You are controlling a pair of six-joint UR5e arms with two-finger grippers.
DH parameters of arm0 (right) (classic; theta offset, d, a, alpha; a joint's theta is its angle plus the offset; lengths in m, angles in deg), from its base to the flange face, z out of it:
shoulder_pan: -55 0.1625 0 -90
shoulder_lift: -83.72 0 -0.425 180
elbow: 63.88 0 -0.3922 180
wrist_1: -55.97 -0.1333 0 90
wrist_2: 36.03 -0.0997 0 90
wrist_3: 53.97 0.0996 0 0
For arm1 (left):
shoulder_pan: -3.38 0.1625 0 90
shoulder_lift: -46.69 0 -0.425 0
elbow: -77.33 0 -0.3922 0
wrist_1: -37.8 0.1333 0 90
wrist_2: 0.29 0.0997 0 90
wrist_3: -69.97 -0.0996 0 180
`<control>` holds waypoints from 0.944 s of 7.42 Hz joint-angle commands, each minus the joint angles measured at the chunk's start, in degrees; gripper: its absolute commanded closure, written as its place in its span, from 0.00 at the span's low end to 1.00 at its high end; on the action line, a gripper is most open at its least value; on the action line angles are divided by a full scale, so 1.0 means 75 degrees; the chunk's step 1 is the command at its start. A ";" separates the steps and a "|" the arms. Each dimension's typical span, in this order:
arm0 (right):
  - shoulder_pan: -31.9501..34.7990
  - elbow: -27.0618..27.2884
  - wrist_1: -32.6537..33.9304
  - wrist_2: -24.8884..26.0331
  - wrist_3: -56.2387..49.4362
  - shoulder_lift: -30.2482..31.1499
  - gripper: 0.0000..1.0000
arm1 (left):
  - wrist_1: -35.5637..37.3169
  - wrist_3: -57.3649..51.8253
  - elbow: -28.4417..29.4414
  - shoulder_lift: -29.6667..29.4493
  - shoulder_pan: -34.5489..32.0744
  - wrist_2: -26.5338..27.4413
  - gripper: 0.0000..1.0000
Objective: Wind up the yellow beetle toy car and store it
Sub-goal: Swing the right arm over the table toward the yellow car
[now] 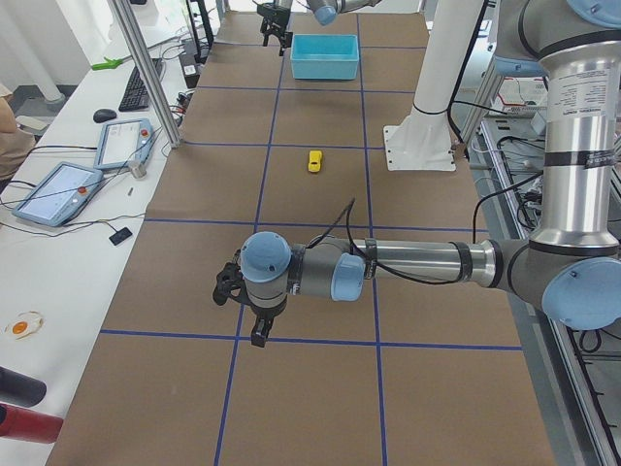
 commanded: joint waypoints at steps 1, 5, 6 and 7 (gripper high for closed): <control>-0.0050 0.0244 -0.0100 0.0033 0.0027 -0.0315 0.03 | -0.0022 -0.0054 0.0006 0.0084 0.0011 -0.0001 0.00; -0.1149 0.0258 -0.0112 0.0045 0.0027 -0.1239 0.07 | -0.0033 -0.0066 0.0157 0.0084 0.0023 0.0034 0.00; -0.1477 0.0292 -0.0135 0.0045 0.0027 -0.1335 0.10 | -0.0034 -0.0066 0.0182 0.0084 0.0023 0.0023 0.00; -0.1770 0.0304 -0.0356 0.0149 0.0027 -0.1394 0.12 | -0.0034 0.0015 0.0194 0.0084 0.0012 0.0034 0.00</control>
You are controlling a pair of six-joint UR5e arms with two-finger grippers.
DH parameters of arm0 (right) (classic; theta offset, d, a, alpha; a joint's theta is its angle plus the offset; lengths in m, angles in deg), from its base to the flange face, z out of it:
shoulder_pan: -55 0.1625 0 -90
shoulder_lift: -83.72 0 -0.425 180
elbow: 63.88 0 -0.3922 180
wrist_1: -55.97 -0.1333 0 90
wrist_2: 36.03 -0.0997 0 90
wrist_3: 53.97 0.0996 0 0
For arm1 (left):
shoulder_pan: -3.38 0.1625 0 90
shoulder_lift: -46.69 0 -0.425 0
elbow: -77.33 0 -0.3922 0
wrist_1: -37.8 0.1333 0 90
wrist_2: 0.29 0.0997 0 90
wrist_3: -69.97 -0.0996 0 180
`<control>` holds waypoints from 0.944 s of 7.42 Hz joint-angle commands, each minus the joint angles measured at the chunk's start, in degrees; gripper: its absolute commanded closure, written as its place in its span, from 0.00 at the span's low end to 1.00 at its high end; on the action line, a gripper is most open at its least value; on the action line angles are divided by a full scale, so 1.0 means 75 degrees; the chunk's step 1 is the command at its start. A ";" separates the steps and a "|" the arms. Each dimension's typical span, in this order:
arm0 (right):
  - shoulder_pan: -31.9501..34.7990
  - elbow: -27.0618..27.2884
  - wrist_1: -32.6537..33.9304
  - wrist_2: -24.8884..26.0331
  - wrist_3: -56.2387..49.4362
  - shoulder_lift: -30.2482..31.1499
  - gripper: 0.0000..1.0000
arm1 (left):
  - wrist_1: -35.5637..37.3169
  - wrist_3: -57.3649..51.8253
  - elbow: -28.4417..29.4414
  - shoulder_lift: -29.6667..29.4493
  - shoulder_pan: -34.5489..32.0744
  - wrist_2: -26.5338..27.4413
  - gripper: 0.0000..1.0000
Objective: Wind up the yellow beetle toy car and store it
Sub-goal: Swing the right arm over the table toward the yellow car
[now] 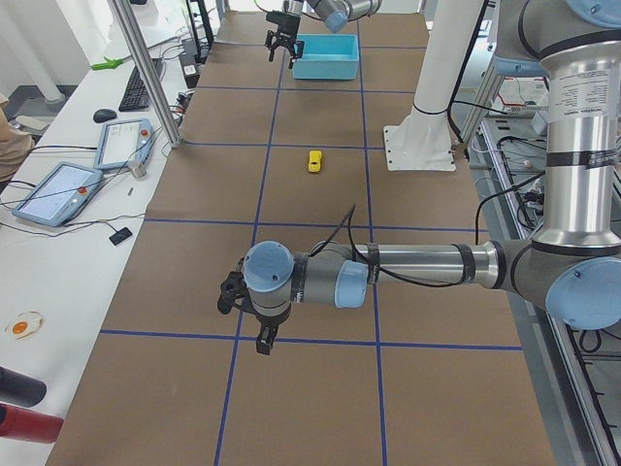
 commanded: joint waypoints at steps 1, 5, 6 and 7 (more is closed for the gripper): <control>-0.1010 0.0022 -0.0319 0.0580 0.0012 -0.0222 0.11 | 0.0010 0.0059 0.0021 -0.0023 0.0004 0.0007 0.00; -0.2115 -0.0724 -0.1349 0.1580 -0.0198 -0.0620 0.01 | 0.0010 0.0047 0.0045 0.0000 0.0004 0.0018 0.00; -0.2268 -0.1331 -0.1770 0.1547 -0.0280 -0.0760 0.01 | 0.0010 0.0047 0.0033 -0.0011 0.0004 0.0018 0.00; -0.2293 -0.1802 -0.1797 0.1488 -0.0896 -0.0994 0.02 | 0.0010 0.0047 0.0033 -0.0011 0.0004 0.0007 0.00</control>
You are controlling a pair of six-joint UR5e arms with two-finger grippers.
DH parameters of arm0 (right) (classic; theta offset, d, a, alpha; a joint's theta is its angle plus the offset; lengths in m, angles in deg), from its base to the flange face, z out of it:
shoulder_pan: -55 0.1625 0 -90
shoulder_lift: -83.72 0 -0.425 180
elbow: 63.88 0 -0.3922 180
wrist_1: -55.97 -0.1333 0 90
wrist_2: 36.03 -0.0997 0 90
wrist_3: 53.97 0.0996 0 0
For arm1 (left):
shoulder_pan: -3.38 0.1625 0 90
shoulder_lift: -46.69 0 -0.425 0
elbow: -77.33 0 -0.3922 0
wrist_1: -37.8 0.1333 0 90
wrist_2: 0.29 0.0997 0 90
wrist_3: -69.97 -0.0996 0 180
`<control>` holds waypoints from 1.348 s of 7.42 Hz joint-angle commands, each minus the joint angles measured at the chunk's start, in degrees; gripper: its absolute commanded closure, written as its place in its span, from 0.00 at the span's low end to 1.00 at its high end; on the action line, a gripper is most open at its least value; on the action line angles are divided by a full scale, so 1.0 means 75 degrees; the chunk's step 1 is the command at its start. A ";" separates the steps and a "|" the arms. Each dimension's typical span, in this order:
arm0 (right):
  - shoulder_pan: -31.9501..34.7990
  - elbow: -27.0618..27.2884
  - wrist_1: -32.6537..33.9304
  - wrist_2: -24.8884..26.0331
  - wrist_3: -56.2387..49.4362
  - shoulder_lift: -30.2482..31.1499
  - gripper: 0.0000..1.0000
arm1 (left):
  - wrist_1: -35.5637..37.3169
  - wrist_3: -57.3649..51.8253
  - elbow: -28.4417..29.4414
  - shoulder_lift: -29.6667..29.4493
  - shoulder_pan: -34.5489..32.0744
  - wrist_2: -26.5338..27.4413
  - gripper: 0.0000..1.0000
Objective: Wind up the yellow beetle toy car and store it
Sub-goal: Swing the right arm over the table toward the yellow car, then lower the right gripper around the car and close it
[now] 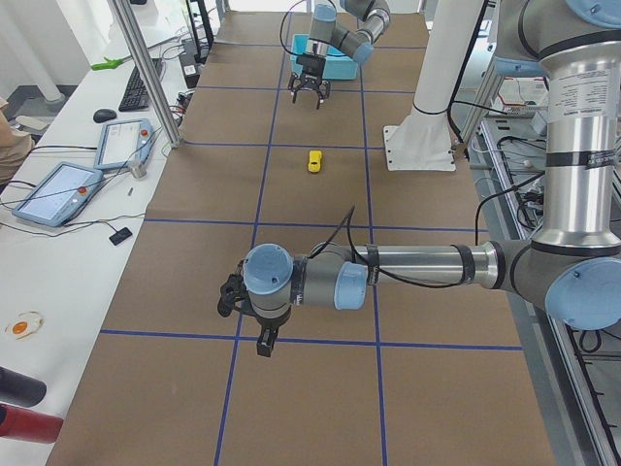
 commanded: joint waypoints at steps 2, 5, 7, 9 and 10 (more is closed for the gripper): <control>-0.0268 -0.1261 -0.0244 -0.0170 -0.0976 -0.0562 0.02 | 0.0010 -0.0001 -0.0003 -0.0001 0.0000 0.0004 0.00; -0.0538 -0.2575 -0.0888 -0.0135 -0.1409 -0.1231 0.02 | 0.0010 -0.0001 -0.0003 0.0011 0.0000 0.0004 0.00; -0.0772 -0.2577 -0.0947 -0.0170 -0.1411 -0.1116 0.02 | 0.0010 -0.0001 -0.0003 0.0011 0.0000 0.0004 0.00; -0.0983 -0.2577 -0.0959 -0.0147 -0.1364 -0.1080 0.01 | -0.0001 -0.0001 -0.0003 0.0011 0.0000 0.0004 0.00; -0.1019 -0.2577 -0.0959 -0.0147 -0.1352 -0.1068 0.01 | -0.0001 -0.0001 0.0008 0.0011 0.0000 0.0016 0.00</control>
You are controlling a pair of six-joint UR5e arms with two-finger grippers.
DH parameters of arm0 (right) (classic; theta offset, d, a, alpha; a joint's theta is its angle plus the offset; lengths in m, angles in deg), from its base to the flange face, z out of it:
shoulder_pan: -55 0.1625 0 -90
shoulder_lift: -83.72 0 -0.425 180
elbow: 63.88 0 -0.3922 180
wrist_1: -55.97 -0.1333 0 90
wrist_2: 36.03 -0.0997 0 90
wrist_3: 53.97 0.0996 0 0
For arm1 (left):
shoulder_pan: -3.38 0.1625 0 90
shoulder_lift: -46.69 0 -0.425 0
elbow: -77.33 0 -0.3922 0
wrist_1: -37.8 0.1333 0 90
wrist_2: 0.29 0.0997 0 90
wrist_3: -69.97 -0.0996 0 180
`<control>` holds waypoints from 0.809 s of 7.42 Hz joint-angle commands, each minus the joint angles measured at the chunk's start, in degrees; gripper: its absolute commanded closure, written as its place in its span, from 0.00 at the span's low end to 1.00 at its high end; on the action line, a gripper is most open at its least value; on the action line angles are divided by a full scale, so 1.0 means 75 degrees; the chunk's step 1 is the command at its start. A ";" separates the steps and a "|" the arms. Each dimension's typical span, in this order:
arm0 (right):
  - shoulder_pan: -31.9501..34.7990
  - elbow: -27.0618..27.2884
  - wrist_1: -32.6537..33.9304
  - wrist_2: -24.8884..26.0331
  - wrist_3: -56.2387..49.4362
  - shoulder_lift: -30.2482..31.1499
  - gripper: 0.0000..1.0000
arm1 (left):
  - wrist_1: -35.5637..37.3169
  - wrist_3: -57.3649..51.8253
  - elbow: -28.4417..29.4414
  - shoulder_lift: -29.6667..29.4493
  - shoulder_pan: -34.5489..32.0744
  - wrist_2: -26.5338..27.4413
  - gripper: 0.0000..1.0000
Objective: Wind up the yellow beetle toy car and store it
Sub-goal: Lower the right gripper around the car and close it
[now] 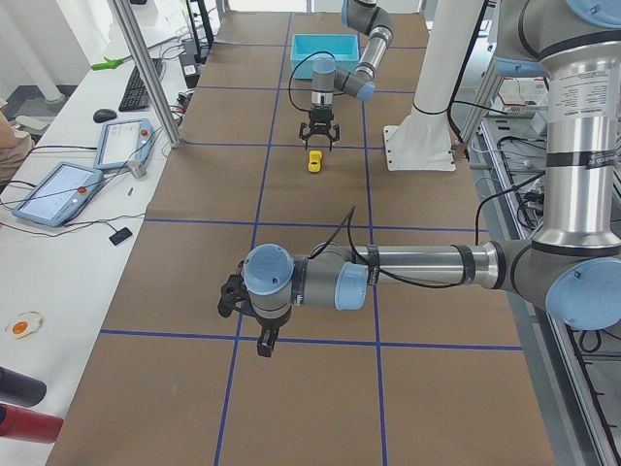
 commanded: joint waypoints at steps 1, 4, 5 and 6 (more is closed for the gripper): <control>-0.0088 -0.0004 -0.0005 -0.0015 0.0010 0.0063 0.01 | 0.0010 0.0000 0.0010 0.0000 0.0005 0.0009 0.00; -0.0088 -0.0120 -0.0017 0.0008 0.0010 0.0099 0.01 | 0.0011 0.0000 0.0010 0.0000 0.0005 0.0020 0.00; -0.0088 -0.0191 -0.0017 0.0020 0.0022 0.0076 0.01 | 0.0011 0.0000 -0.0002 0.0000 0.0005 0.0020 0.00; -0.0088 -0.0226 -0.0028 0.0020 0.0022 0.0041 0.01 | 0.0011 0.0000 -0.0002 0.0000 0.0005 0.0020 0.00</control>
